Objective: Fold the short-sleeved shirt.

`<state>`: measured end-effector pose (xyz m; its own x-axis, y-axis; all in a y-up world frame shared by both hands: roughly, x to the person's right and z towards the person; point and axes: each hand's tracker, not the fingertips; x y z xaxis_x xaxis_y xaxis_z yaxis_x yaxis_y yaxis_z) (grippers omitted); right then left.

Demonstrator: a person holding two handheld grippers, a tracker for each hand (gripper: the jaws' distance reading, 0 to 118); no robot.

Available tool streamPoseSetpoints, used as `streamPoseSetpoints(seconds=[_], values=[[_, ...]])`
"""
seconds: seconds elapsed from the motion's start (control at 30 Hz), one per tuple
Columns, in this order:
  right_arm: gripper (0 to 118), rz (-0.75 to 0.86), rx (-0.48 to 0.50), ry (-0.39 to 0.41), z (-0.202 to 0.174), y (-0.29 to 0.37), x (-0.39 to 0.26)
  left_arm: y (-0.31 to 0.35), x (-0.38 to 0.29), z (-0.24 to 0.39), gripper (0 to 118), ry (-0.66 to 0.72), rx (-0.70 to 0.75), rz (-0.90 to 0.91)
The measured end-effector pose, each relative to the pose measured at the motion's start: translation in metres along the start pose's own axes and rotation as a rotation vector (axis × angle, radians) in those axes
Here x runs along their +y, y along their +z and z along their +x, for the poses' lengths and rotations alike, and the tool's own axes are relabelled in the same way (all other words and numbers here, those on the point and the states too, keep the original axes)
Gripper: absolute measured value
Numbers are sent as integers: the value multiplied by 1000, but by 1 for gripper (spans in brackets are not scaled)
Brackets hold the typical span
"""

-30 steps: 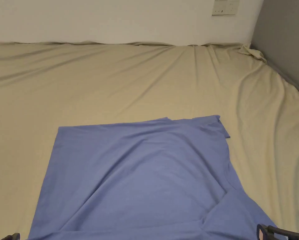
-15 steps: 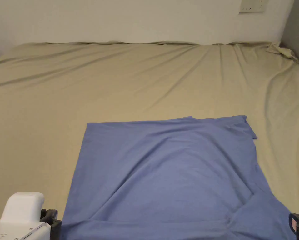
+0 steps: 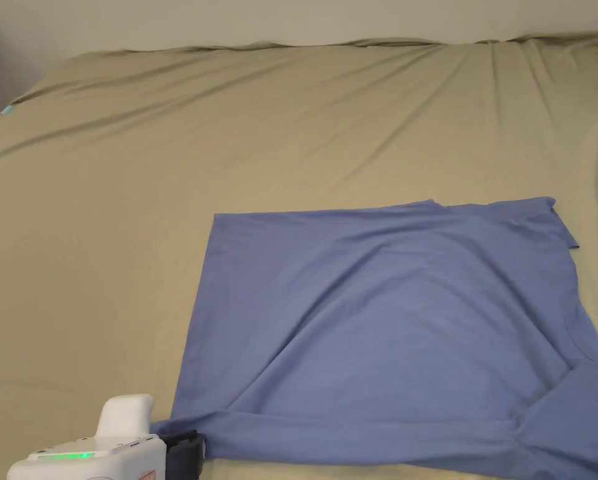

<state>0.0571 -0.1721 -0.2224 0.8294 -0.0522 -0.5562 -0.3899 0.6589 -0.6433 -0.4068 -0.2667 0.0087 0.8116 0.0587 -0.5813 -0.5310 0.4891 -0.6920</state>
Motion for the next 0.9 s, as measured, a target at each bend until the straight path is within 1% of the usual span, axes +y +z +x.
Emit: streamPoseSetpoints(seconds=[0.07,0.1,0.13,0.17,0.33,0.4,0.43,0.47,0.5,0.53,0.57,0.63,0.77,0.8,0.83,0.87,0.9], values=[[2,-10,0,2,-3,-2,-1,-6,1,1,37,9,-25,8],[2,-14,-1,4,-4,-2,-2,-6,1,1,11,9,-21,23],[2,-20,-1,6,-2,-4,-3,-3,2,2,8,4,-24,30],[2,-26,-1,6,-3,-5,-3,-1,3,3,7,5,-33,37],[2,-48,-3,9,1,-6,-9,11,8,10,6,-21,-5,46],[2,-38,-5,-17,13,-5,-13,22,11,10,6,-15,-9,75],[20,-35,10,-54,20,-3,-13,28,11,10,6,-16,-14,87],[67,-38,5,-80,28,-3,-14,31,12,10,6,-7,-56,97],[111,-77,-8,-103,34,-7,-16,33,13,10,6,6,-60,100],[118,-115,-15,-114,43,-12,-22,34,14,12,6,-2,-49,100],[118,-72,-20,-110,50,-7,-24,37,15,16,6,-21,-35,102],[118,-106,-41,-137,63,-15,-32,36,16,17,6,-27,-30,102],[118,-156,-78,-140,89,-49,-46,37,18,27,6,-34,-29,90],[115,-169,-80,-144,86,-54,-42,38,18,28,6,-34,-25,89],[90,-185,-74,-149,88,-61,-42,37,17,28,6,-35,-25,86],[40,-192,-55,-143,88,-64,-42,37,17,28,6,-35,-25,80],[9,-197,-47,-133,86,-67,-41,37,17,29,6,-34,-21,77]])
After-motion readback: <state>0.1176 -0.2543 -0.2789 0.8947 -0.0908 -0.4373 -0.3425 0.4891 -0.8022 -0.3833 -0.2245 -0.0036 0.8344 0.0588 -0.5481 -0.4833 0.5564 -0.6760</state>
